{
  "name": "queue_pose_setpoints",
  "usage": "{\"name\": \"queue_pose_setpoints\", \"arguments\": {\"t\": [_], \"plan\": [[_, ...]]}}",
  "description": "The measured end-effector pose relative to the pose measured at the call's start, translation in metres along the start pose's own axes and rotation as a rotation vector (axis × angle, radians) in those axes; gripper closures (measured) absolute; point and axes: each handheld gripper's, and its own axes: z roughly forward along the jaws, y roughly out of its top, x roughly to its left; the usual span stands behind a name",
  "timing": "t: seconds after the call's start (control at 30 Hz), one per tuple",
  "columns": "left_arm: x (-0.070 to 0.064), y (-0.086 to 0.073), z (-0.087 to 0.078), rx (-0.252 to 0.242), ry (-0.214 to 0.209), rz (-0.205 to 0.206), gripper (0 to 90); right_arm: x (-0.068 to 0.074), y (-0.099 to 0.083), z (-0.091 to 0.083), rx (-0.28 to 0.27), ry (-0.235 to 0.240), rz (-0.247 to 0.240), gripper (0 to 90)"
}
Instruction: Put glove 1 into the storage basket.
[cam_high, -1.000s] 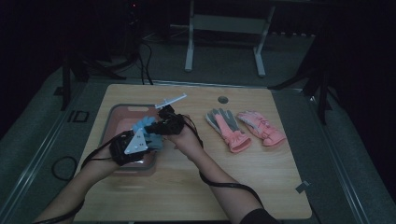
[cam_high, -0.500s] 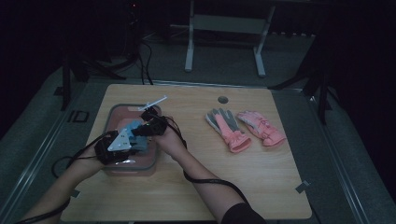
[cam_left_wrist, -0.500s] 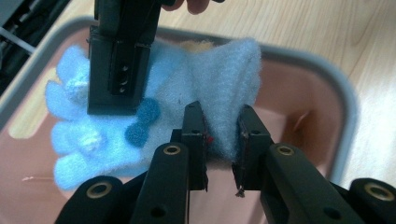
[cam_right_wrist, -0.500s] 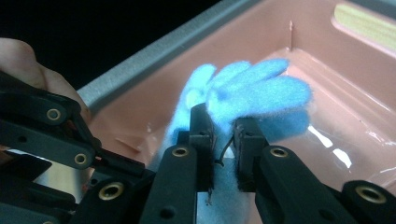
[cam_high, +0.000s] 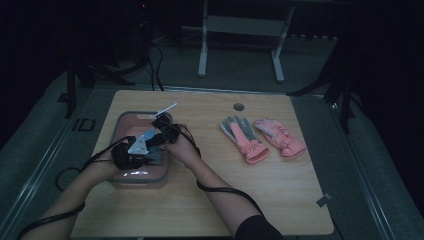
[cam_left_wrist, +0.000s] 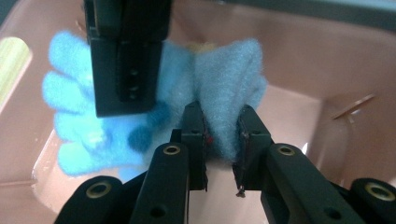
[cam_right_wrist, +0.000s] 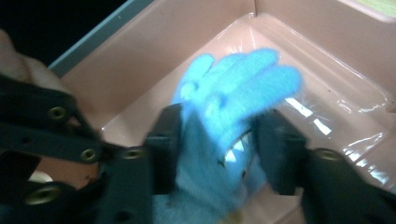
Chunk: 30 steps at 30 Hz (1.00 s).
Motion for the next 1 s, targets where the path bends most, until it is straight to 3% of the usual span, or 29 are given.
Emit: {"name": "queue_pose_setpoints", "arguments": {"t": [0.37, 0.43, 0.47, 0.57, 0.77, 0.83, 0.87, 0.93, 1.0], "plan": [[-0.001, 0.002, 0.010, 0.059, -0.023, 0.011, 73.0, -0.004, -0.003, -0.012, -0.058, 0.010, 0.003, 27.0], [0.000, 0.002, 0.010, 0.060, -0.028, -0.002, 64.3, -0.004, -0.004, -0.016, -0.065, 0.023, -0.007, 23.4], [0.003, 0.002, 0.008, 0.058, -0.042, -0.030, 56.8, -0.003, -0.005, -0.018, -0.068, 0.023, -0.011, 21.6], [0.003, 0.002, 0.002, 0.037, -0.036, -0.070, 46.7, 0.000, -0.007, -0.024, -0.077, 0.048, -0.027, 18.1], [-0.001, 0.004, -0.016, -0.058, -0.031, -0.167, 35.0, 0.005, -0.010, -0.041, -0.107, 0.070, -0.058, 18.0], [-0.001, 0.005, -0.018, -0.064, -0.036, -0.185, 30.3, 0.005, -0.011, -0.044, -0.112, 0.072, -0.066, 18.0], [-0.002, 0.006, -0.020, -0.067, -0.040, -0.195, 22.4, 0.004, -0.015, -0.050, -0.118, 0.065, -0.086, 18.0], [-0.005, 0.011, -0.021, -0.054, -0.036, -0.205, 15.3, 0.002, -0.019, -0.055, -0.126, 0.073, -0.086, 18.4], [-0.008, 0.015, -0.020, -0.049, -0.045, -0.200, 14.4, 0.000, -0.026, -0.061, -0.127, 0.075, -0.105, 18.6]]}}
